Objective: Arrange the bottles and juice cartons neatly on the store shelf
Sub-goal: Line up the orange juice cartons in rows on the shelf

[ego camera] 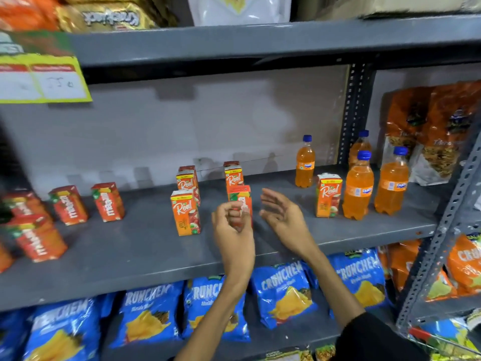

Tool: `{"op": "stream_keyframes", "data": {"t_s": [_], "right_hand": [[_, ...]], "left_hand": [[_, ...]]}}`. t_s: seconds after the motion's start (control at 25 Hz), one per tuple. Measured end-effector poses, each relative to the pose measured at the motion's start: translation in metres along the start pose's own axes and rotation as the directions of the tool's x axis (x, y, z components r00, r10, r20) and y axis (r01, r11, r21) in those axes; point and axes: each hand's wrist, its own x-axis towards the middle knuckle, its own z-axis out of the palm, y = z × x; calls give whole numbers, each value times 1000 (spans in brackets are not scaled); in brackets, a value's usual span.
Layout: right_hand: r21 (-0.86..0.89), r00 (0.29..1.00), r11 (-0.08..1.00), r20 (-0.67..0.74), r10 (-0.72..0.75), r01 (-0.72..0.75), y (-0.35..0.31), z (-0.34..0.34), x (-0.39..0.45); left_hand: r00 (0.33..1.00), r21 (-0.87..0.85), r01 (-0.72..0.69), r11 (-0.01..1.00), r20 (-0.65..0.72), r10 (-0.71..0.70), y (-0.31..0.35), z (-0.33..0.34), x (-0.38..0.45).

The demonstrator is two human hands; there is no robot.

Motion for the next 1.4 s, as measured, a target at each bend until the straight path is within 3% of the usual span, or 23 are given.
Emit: {"op": "stream_keyframes", "data": {"t_s": [0.12,0.28,0.36,0.52,0.68,0.88,1.16,1.4], "right_hand": [[-9,996,1000,85,28,-27,5,22,13],[-44,993,996,83,79,-76,8,33,18],[-43,995,996,57,84,-81,4,32,16],[-3,995,996,58,87,-87,-14,28,-4],[55,993,997,111,50,-57,-36,38,-31],[106,969,994,247,11,-39,-67,101,-50],[131,948,991,317,-38,-4,-91,249,-43],[96,958,994,286,23,-52,-85,320,-14]], "left_hand": [[999,120,36,992,18,-38,-16,-15,21],[955,219,103,970,250,-158,-21,-19,41],[941,262,79,962,299,-159,-20,-21,46],[931,205,91,974,330,-156,-9,-34,37],[939,51,93,994,327,-104,7,-75,13],[964,11,91,996,248,-91,22,-164,11],[984,90,19,996,174,-34,11,-296,65],[988,204,51,978,132,-79,-23,-319,123]]}}
